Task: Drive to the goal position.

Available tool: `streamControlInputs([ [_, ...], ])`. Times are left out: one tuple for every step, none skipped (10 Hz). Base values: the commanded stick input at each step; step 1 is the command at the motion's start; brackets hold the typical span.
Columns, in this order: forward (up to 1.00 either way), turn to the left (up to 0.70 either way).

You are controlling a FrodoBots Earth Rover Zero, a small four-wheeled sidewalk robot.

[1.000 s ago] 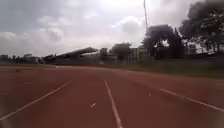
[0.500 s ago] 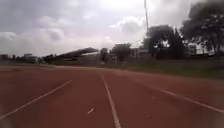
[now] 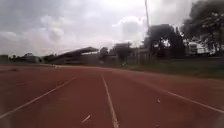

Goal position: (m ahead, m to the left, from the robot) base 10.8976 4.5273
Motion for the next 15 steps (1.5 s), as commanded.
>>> streamControlInputs([
  [0.45,0.00],
  [0.45,0.00],
  [0.45,0.00],
  [0.45,0.00],
  [0.45,0.00],
  [0.45,0.00],
  [0.45,0.00],
  [0.45,0.00],
  [0.45,0.00],
  [0.45,0.00],
  [0.45,0.00],
  [0.45,0.00],
  [0.45,0.00],
  [0.45,0.00],
  [0.45,0.00],
])
